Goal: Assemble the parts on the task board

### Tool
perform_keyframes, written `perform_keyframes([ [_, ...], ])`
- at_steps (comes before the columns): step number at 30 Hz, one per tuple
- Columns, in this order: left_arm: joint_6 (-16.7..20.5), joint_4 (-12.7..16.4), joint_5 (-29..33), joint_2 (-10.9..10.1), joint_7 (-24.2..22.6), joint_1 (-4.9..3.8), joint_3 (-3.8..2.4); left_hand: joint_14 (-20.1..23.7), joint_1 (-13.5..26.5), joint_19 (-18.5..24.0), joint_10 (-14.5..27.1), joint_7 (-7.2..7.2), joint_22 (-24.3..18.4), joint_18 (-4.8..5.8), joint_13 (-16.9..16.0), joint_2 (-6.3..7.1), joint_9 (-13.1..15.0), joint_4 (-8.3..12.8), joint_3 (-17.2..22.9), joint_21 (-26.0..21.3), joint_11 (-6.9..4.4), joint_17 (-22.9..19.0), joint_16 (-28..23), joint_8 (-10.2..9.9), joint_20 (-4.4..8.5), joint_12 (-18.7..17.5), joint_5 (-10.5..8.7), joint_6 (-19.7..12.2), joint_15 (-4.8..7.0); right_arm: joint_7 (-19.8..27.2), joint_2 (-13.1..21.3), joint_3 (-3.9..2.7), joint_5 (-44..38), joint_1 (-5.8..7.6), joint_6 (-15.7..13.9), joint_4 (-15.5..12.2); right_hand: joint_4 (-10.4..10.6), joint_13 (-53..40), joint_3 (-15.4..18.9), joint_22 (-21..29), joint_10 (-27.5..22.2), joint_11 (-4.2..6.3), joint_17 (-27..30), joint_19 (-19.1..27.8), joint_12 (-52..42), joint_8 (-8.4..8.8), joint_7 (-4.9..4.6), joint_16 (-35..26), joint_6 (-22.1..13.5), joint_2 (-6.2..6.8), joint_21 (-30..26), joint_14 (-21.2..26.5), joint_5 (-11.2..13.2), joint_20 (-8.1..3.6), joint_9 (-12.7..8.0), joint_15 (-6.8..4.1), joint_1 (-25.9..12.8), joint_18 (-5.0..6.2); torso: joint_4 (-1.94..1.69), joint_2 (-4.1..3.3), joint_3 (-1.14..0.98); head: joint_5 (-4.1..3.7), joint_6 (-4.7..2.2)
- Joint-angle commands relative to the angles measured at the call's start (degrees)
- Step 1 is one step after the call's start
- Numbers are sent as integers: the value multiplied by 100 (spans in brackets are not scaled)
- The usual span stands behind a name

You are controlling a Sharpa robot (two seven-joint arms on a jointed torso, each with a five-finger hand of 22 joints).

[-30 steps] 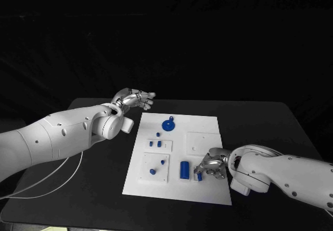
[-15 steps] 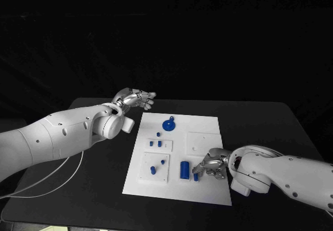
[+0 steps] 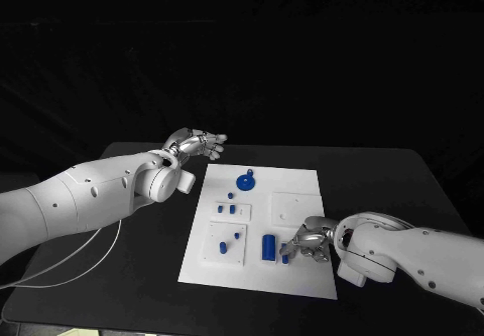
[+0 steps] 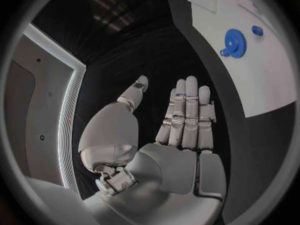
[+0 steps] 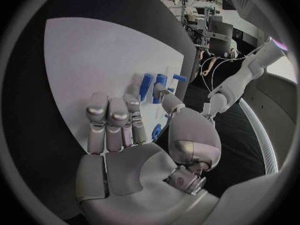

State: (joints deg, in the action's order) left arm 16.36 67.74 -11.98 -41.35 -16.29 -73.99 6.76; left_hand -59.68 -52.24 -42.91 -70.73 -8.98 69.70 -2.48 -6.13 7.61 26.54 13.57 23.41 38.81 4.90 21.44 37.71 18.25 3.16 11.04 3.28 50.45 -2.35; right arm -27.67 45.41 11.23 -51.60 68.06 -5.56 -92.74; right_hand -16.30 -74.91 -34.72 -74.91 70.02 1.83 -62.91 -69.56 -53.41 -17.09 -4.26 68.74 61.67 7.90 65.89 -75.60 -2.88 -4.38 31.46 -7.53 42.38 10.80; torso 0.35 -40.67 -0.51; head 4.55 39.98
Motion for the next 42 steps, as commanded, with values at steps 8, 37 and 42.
perform_keyframes([
  [8,-63,16,22,-4,-34,-4,-4,-36,51,-33,-47,29,9,-87,10,-12,-6,0,-26,-41,1,11,-32,-20,8,-25,-14,18,-10,212,115,4,-215,-61,406,-153,-25,-86,49,-63,-6,18,-8,8,18,19,-7,15,-21,212,8,14,6,-59,9,-33,387,420,6,-1,-7,-2,-5],
  [37,-61,11,18,-2,-23,-4,-2,-38,55,-35,-50,29,15,-87,11,-22,-7,-7,-23,-47,1,21,-39,-20,6,-28,-14,20,-10,-24,7,10,-281,-75,297,-14,206,-78,-411,-67,12,19,-17,29,36,41,-5,14,20,-628,-2,20,6,-3,-16,-30,392,420,-4,-2,-1,-14,17],
  [42,-63,14,17,-1,-20,-4,-2,-38,52,-35,-50,29,16,-87,11,-23,-7,-6,-22,-48,0,22,-40,-20,7,-28,-14,20,-10,-154,-11,21,-341,-76,326,8,146,-80,-524,-73,16,16,-19,20,33,43,-8,17,24,-597,11,16,2,3,-19,-27,403,420,0,-1,-1,-15,19],
])
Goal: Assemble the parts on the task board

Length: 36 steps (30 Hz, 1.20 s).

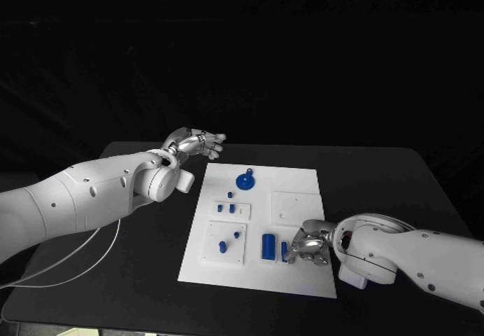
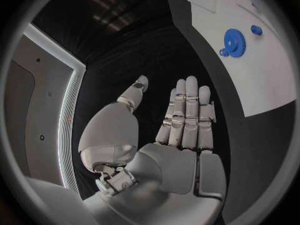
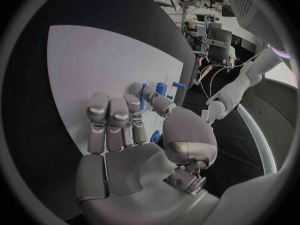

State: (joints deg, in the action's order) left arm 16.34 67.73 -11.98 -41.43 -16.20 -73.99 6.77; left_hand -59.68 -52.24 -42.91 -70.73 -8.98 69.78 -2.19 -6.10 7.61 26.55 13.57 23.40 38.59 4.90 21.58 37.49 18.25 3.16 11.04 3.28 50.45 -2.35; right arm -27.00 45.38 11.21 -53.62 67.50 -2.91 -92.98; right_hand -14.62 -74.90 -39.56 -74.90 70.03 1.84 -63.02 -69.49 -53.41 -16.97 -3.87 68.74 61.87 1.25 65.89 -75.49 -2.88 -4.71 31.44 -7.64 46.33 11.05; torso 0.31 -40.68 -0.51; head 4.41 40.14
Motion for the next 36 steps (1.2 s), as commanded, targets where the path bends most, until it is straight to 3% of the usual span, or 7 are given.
perform_keyframes([
  [1,-62,15,17,9,-31,-5,-4,-38,51,-35,-51,29,7,-116,7,-24,-9,-6,-21,-26,0,8,-18,-20,7,-28,-14,20,-10,-226,-10,25,-143,-20,65,34,-42,-81,-70,-74,16,13,-8,11,33,32,-47,16,5,62,13,3,-3,37,-19,-14,16,395,4,0,-1,-1,3],
  [8,-54,13,17,9,-33,-5,-2,-38,49,-35,-51,30,9,-116,8,-24,-9,-5,-20,-27,0,11,-20,-20,7,-29,-14,21,-10,-191,26,28,-160,-20,13,28,-82,-80,-100,-77,17,8,-7,7,33,36,-52,15,7,102,20,0,-4,47,-24,-9,-10,395,4,0,-2,-6,-14],
  [17,-64,5,17,12,-36,-5,-2,-38,50,-35,-51,29,11,-116,8,-21,-10,-5,-22,-29,1,13,-23,-20,6,-31,-15,21,-10,165,192,22,164,-19,-128,57,-137,-84,261,-62,-5,-9,12,-8,40,68,-69,-11,-26,718,10,-9,-41,69,-50,2,-331,395,13,13,-3,-19,-76],
  [22,-124,-44,185,40,5,-3,4,-24,71,-29,-40,22,14,-113,12,-12,-13,-13,-32,-39,7,18,-39,-24,2,-41,-15,16,-17,983,291,-61,788,43,-444,291,-130,-83,414,-29,-73,-60,50,31,64,195,-130,-79,-271,911,-62,15,-101,42,-96,32,-336,395,20,33,-1,-45,-169],
  [25,-143,-93,322,73,9,3,13,37,77,9,-8,11,17,-107,23,-4,-18,-13,-32,-73,23,14,-95,-30,-16,-66,-15,8,-42,1656,259,-152,1236,124,-661,578,-144,-78,480,-9,-125,-89,78,73,81,206,-157,-134,-317,894,-117,43,-207,29,-89,59,-271,395,37,62,3,-84,-330],
  [28,-168,-147,458,95,19,5,17,107,67,56,50,-1,24,-103,42,-7,-25,-5,-24,-113,54,8,-174,-40,-49,-108,-13,-9,-80,2327,163,-246,1779,263,-816,979,-180,-70,561,10,-191,-121,109,137,108,262,-194,-208,-453,802,-186,102,-409,16,-96,88,-158,395,53,109,6,-112,-572],
  [36,-239,-349,835,113,46,0,12,674,28,484,373,-77,38,-107,157,-15,-77,27,22,-373,219,-105,-702,-129,-340,-372,-8,-180,-389,3383,-422,-565,2626,437,-778,2490,-197,117,811,147,-609,-226,342,638,432,314,-296,-681,-661,604,-651,583,-650,153,-68,195,208,363,94,309,23,-135,-878],
])
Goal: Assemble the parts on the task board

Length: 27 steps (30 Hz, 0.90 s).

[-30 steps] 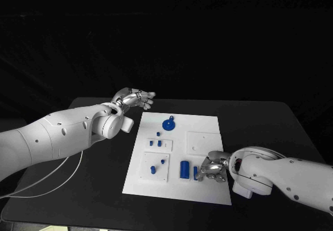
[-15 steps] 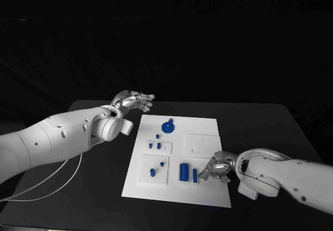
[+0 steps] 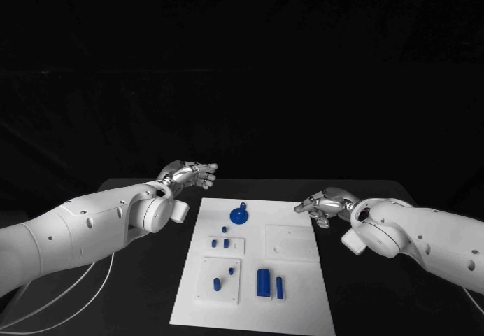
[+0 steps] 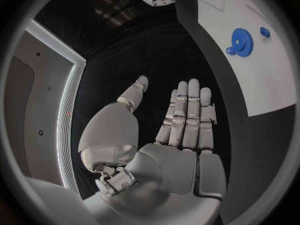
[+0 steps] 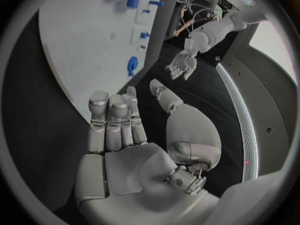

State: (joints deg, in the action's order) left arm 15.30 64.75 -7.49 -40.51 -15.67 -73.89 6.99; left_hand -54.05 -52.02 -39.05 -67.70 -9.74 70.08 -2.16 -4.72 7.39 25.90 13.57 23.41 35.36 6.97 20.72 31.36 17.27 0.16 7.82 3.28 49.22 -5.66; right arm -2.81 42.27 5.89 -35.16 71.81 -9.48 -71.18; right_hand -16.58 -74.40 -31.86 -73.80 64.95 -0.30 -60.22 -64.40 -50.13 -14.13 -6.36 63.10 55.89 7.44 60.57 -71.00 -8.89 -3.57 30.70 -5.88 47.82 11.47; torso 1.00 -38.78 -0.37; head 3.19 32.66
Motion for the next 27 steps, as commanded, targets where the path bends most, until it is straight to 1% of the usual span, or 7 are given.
perform_keyframes([
  [1,-143,-73,441,23,-6,-12,-10,173,3,142,112,-10,10,-118,33,12,-17,24,29,-76,31,-28,-141,-42,-74,-87,-7,-80,-90,1062,-208,-81,881,9,-116,516,-1,165,51,84,-197,-38,138,274,234,42,-66,-257,-102,-35,-256,267,-80,81,8,46,97,315,31,142,7,-13,-181],
  [5,-220,-227,608,92,21,-33,-14,470,-15,379,311,-6,13,-141,83,37,-37,2,69,-221,87,-83,-383,-82,-224,-264,-3,-179,-236,1347,-590,-248,1100,8,-63,1272,-8,1249,30,607,-737,-247,810,1148,1362,91,-253,-1414,-342,-117,-1368,1014,-127,482,42,363,152,131,45,204,-12,10,-291],
  [11,-199,-465,896,293,-137,-30,-16,1008,70,995,950,78,1,20,96,107,-76,-225,145,-608,86,-215,-791,-217,-380,-418,4,-547,-364,1676,-957,-371,1604,-22,63,1964,-60,3970,-12,1683,-1242,-812,2253,2772,3571,170,-291,-3666,-804,-228,-3288,2246,-154,1131,1,1383,299,-262,44,269,-49,34,-420],
  [19,-250,-543,900,377,-225,-28,-16,1204,86,1206,1226,165,28,140,85,103,-62,-365,170,-750,32,-239,-920,-249,-391,-404,7,-718,-366,1728,-993,-441,1701,-39,90,2121,12,5483,288,2140,-1000,-832,3060,3179,4316,110,-245,-4403,-961,-370,-3981,2485,-130,1402,-90,1474,298,-259,27,304,-69,40,-465],
  [20,-130,-539,743,364,-62,-22,-10,5405,5202,3905,6770,974,-2087,216,472,-739,-2590,-1357,-2341,-3536,-697,-2072,-3136,-1727,-16,-782,-328,-4922,566,1479,-1002,-436,1482,-35,-28,2146,1658,7440,3186,7380,-6495,30,6022,6440,5013,1413,636,-6310,-5589,-744,-6057,7100,889,357,-3070,588,-4782,-1147,35,286,-55,36,-455],
  [26,62,-344,743,314,-149,67,-54,5405,5202,3905,6770,974,-2912,216,472,-739,-2590,-1357,-2341,-3536,-697,-2072,-3136,-1727,-16,-782,-328,-4922,566,1566,-942,-444,1581,-90,-195,1950,1658,7440,3186,7380,-6495,30,6022,6440,5013,1413,636,-6310,-5589,-744,-6057,7100,889,357,-3070,588,-4782,-1147,14,360,-41,-20,-357],
  [27,132,-273,744,296,-180,99,-70,5405,5202,3905,6770,974,-7008,216,472,-739,-2590,-1357,-2341,-3536,-697,-2072,-3136,-1727,-16,-782,-328,-4922,566,1597,-920,-446,1616,-110,-256,1879,1658,7440,3186,7380,-6495,30,6022,6440,5013,1413,636,-6310,-5589,-744,-6057,7100,889,357,-3070,588,-4782,-1147,6,387,-35,-40,-322],
])
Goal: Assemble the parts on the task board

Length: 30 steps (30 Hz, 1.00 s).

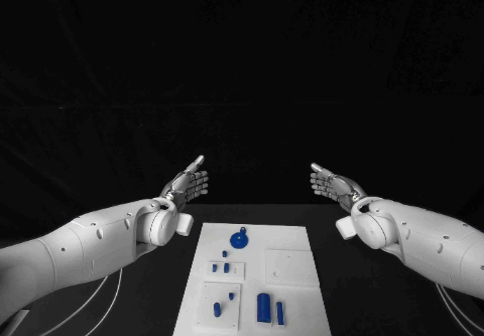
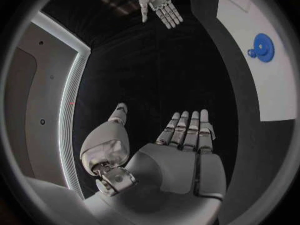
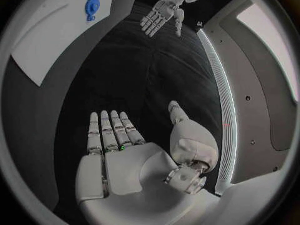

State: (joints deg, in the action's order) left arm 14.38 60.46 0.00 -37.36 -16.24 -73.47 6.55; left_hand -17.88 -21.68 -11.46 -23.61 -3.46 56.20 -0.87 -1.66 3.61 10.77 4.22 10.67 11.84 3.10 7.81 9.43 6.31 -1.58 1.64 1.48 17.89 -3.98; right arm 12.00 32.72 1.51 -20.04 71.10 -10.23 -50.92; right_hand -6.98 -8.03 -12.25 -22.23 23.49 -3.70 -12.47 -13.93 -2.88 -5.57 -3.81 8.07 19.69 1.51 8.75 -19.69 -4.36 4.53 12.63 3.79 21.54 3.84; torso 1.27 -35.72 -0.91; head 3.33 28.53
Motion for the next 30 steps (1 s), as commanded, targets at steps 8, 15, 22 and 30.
perform_keyframes([
  [8,1248,1196,-3,-285,-582,532,-260,1788,2168,1146,2361,346,-5620,87,166,-361,-1077,-422,-1067,-1184,-310,-781,-943,-631,158,-164,-148,-1789,398,577,357,-48,631,-332,-1070,-1187,698,803,1225,2223,-2349,370,1247,1393,288,557,381,-807,-1969,-151,-875,1969,436,-453,-1263,-379,-2154,-384,-107,380,76,-279,488],
  [15,2431,2399,-1,-592,-1112,1080,-531,1788,2168,1146,2361,346,-5620,87,166,-361,-1077,-422,-1067,-1184,-310,-781,-943,-631,158,-164,-148,-1789,398,1199,792,-101,1342,-726,-2270,-2593,698,803,1225,2223,-2349,370,1247,1393,288,557,381,-807,-1969,-151,-875,1969,436,-453,-1263,-379,-2154,-384,-127,454,91,-333,585],
  [22,2938,2913,0,-723,-1340,1314,-646,1788,2168,1146,2361,346,-5620,87,166,-361,-1077,-422,-1067,-1184,-310,-781,-943,-631,158,-164,-148,-1789,398,1624,1088,-138,1827,-996,-3090,-3552,698,803,1225,2223,-2349,370,1247,1393,288,557,381,-807,-1969,-151,-875,1969,436,-453,-1263,-379,-2154,-384,-127,454,91,-333,585],
  [30,2974,2949,0,-733,-1356,1331,-655,1788,2168,1146,2361,346,-5620,87,166,-361,-1077,-422,-1067,-1184,-310,-781,-943,-631,158,-164,-148,-1789,398,1779,1197,-151,2004,-1094,-3389,-3903,698,803,1225,2223,-2349,370,1247,1393,288,557,381,-807,-1969,-151,-875,1969,436,-453,-1263,-379,-2154,-384,-127,454,91,-333,585],
])
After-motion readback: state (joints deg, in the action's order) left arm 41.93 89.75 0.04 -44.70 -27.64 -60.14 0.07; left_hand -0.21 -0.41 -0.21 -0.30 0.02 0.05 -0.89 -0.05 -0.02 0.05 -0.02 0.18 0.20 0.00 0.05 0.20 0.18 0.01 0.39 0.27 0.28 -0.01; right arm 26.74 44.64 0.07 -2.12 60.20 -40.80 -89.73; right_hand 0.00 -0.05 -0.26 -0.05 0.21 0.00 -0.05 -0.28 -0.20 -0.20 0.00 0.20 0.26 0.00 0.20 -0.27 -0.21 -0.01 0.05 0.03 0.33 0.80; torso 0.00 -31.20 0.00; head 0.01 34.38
